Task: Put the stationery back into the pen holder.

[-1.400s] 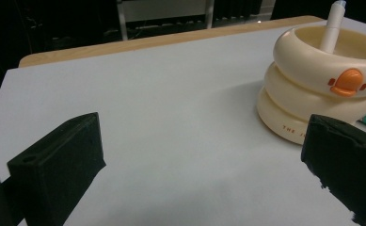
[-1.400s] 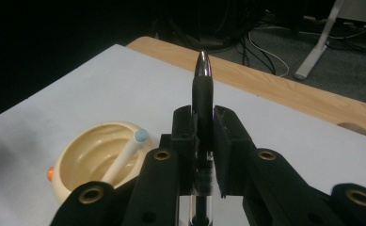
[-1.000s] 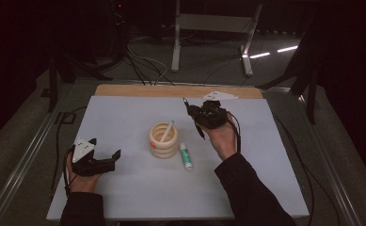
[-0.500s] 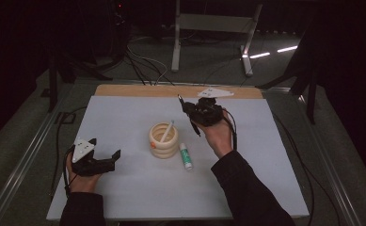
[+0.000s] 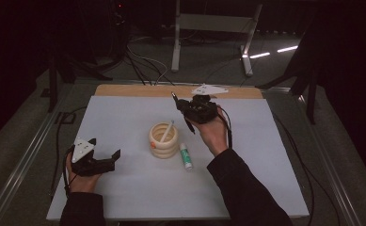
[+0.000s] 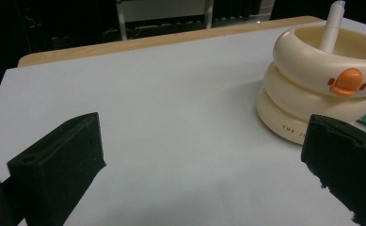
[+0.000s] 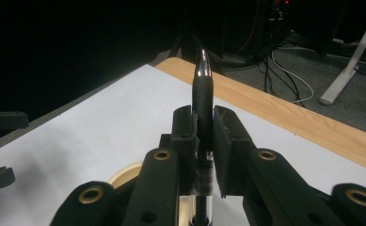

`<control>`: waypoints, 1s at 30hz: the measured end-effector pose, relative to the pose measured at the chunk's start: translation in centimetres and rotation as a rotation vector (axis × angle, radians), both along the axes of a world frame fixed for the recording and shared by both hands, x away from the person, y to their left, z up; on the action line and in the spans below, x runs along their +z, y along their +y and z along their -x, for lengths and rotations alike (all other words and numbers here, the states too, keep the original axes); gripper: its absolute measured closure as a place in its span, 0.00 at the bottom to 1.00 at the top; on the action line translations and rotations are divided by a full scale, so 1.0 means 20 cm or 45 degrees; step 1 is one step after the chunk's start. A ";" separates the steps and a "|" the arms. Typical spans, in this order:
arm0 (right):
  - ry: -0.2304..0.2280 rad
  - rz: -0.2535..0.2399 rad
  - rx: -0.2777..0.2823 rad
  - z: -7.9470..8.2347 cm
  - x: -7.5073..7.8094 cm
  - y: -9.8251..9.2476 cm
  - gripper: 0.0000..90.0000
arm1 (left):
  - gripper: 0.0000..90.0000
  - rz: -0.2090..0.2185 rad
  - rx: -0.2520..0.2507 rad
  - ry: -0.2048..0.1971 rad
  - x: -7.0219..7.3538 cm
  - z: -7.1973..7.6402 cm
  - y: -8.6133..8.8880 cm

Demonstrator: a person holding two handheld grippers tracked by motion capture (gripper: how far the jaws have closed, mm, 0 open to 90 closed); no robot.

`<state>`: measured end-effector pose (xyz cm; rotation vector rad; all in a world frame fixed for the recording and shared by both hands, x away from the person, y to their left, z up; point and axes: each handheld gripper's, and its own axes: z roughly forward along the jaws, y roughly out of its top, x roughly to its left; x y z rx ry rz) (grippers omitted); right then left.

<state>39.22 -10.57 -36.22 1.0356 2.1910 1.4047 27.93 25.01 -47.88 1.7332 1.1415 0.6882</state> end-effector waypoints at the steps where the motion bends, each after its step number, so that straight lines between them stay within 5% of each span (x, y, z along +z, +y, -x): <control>1: -0.001 -0.003 0.000 0.00 0.00 0.00 0.89 | 0.00 -0.001 0.000 0.001 0.00 0.00 0.00; 30: 0.010 -0.032 0.092 -0.04 -0.05 0.19 0.89 | 0.00 -0.001 -0.005 -0.001 0.00 0.00 0.00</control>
